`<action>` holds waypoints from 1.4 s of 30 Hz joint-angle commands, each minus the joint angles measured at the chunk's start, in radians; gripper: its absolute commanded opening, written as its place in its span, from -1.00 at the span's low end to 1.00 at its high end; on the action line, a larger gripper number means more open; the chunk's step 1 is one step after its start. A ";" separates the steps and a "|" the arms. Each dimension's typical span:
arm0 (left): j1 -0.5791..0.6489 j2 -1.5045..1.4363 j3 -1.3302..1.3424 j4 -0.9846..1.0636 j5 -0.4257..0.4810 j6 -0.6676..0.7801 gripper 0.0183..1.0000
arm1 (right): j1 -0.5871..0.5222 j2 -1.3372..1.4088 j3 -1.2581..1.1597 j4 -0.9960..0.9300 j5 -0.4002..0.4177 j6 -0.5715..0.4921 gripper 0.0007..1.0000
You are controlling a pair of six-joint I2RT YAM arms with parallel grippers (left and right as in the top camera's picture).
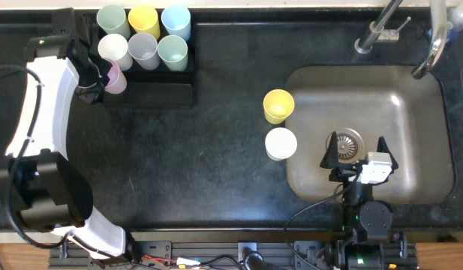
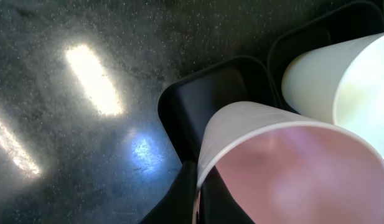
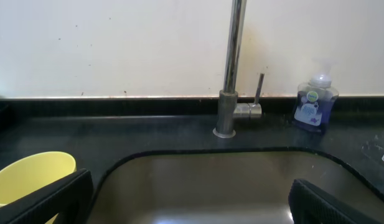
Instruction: Store Cups
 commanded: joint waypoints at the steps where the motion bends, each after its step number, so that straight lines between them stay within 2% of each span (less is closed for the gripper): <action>1: 0.004 0.019 0.006 0.004 0.006 -0.019 -0.96 | -0.004 -0.010 -0.013 0.006 0.001 0.011 1.00; 33: 0.005 0.135 0.004 0.034 -0.020 -0.019 -0.96 | -0.004 -0.010 -0.013 0.006 0.001 0.011 1.00; 34: 0.005 0.135 0.004 0.034 -0.020 -0.019 -0.80 | -0.004 -0.010 -0.013 0.006 0.001 0.011 1.00; 36: 0.005 0.135 0.004 0.034 -0.021 -0.019 0.07 | -0.004 -0.010 -0.013 0.006 0.000 0.011 0.99; 37: 0.005 0.133 0.004 0.034 -0.020 -0.018 1.00 | -0.004 -0.010 -0.013 0.006 0.001 0.011 1.00; 42: 0.005 0.077 0.004 0.031 -0.021 -0.018 1.00 | -0.004 -0.010 -0.013 0.006 0.001 0.011 0.99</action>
